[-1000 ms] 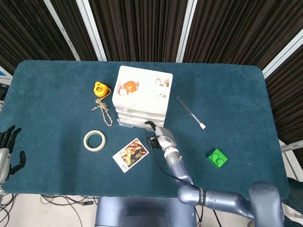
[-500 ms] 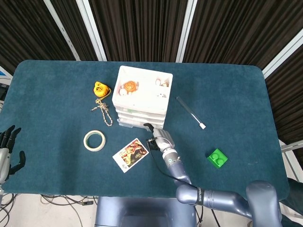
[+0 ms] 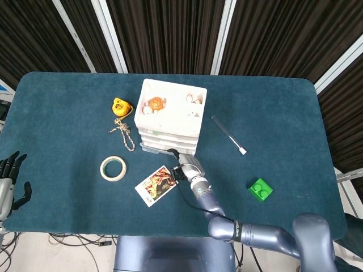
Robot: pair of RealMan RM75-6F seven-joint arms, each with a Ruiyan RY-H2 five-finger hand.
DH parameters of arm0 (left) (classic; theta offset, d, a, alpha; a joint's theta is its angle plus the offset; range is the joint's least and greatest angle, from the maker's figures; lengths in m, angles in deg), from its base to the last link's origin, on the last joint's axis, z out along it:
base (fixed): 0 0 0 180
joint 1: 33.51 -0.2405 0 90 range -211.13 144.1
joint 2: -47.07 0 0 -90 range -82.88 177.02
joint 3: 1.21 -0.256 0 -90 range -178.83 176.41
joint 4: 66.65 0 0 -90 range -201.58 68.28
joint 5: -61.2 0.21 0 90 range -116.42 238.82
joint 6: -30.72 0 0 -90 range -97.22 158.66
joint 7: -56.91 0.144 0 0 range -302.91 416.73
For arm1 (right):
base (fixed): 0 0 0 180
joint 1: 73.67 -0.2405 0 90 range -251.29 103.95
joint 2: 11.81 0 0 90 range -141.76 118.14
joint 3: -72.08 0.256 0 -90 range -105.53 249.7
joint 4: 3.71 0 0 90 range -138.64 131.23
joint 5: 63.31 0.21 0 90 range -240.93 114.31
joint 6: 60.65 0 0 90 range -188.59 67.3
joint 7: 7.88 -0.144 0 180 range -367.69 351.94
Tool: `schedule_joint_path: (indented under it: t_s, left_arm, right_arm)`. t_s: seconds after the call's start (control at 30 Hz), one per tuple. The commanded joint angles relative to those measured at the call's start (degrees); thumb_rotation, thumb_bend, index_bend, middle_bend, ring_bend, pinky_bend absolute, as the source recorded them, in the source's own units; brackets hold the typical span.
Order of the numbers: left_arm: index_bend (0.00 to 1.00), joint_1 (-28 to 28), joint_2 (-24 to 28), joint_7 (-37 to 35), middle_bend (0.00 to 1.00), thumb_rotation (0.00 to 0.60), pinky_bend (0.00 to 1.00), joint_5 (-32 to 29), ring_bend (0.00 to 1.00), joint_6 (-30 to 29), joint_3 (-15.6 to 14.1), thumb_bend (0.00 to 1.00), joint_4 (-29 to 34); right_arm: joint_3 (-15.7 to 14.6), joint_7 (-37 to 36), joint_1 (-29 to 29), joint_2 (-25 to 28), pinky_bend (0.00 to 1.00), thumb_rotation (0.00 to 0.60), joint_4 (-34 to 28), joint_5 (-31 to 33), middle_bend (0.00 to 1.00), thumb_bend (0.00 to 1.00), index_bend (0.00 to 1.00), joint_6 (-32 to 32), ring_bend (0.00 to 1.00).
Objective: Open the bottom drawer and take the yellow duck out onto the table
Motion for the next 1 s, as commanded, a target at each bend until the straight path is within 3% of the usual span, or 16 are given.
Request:
schedule_joint_path:
  t_s: [0.03, 0.2, 1.0]
  left_arm:
    - [0.06, 0.0, 0.0, -0.1, 0.00, 0.600, 0.00, -0.1, 0.00, -0.1, 0.1, 0.58, 0.0]
    - [0.06, 0.0, 0.0, -0.1, 0.00, 0.600, 0.00, -0.2, 0.00, 0.0, 0.1, 0.58, 0.0]
    - [0.06, 0.0, 0.1, -0.1, 0.00, 0.600, 0.00, -0.3, 0.00, -0.1, 0.2, 0.58, 0.0]
  right_arm:
    - [0.1, 0.2, -0.3, 0.3, 1.00, 0.600, -0.4, 0.3, 1.00, 0.61, 0.20, -0.1, 1.00]
    - [-0.4, 0.6, -0.6, 1.2, 1.00, 0.600, -1.6, 1.0, 1.00, 0.61, 0.24, 0.3, 1.00]
    - [-4.0, 2.1, -2.3, 6.0, 1.00, 0.600, -6.8, 4.0, 1.00, 0.61, 0.27, 1.9, 1.00]
